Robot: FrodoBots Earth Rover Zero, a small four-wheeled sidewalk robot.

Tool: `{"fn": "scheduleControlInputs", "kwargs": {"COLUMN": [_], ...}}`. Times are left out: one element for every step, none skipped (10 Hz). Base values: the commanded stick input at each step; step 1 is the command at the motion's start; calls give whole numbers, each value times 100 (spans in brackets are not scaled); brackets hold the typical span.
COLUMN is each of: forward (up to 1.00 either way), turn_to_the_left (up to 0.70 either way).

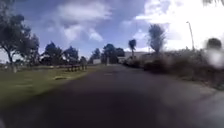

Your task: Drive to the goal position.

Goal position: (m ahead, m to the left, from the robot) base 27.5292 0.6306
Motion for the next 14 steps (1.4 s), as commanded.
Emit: {"fn": "scheduleControlInputs", "kwargs": {"forward": [70, 70, 70, 70, 70, 70, 70, 70, 70, 70, 70, 70, 70, 70], "turn_to_the_left": [-35, -35, -35, -35, -35, -35, -35, -35, -35, -35, -14, 0, 0, 0]}}
